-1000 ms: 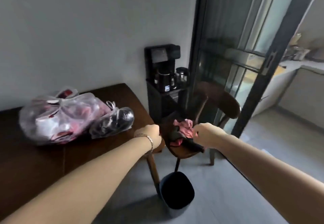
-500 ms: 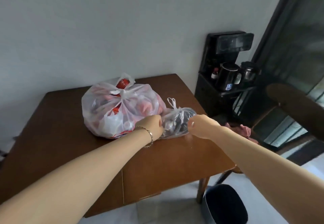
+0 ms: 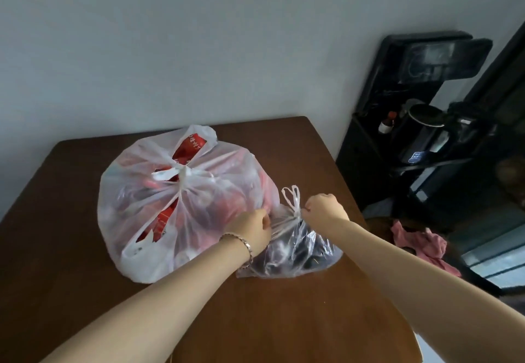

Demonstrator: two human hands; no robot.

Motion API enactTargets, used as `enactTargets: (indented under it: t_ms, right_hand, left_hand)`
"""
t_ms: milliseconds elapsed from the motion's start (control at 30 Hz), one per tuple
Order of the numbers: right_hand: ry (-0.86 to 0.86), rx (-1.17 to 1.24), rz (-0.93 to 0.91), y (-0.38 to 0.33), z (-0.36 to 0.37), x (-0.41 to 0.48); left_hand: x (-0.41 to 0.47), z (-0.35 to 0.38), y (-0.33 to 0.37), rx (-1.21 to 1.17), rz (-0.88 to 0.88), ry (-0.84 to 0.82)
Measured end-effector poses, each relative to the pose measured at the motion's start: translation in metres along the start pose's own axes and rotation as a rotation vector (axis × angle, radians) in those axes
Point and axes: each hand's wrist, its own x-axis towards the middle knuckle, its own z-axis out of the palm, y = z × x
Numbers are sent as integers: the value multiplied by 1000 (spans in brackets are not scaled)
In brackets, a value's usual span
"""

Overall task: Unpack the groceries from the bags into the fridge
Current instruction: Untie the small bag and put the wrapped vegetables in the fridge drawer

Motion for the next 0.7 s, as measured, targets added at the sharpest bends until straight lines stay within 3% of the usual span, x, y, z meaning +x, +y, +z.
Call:
enactTargets:
  t_ms: [100, 300, 400, 533, 700]
  right_hand:
    - [-141, -78, -16, -2, 8, 28]
    - [-197, -31, -66, 5, 25, 58]
    - [-166, 132, -80, 12, 27, 51]
    - [-18, 317, -153, 19, 25, 30]
    - [-43, 191, -245, 28, 34, 11]
  left_hand:
    - [21, 5, 7, -26, -24, -1]
    - [62, 27, 14, -185, -84, -95]
    - [78, 39, 21, -271, -111, -169]
    - [86, 52, 21, -320, -97, -150]
    - [76, 66, 9, -342, -77, -175]
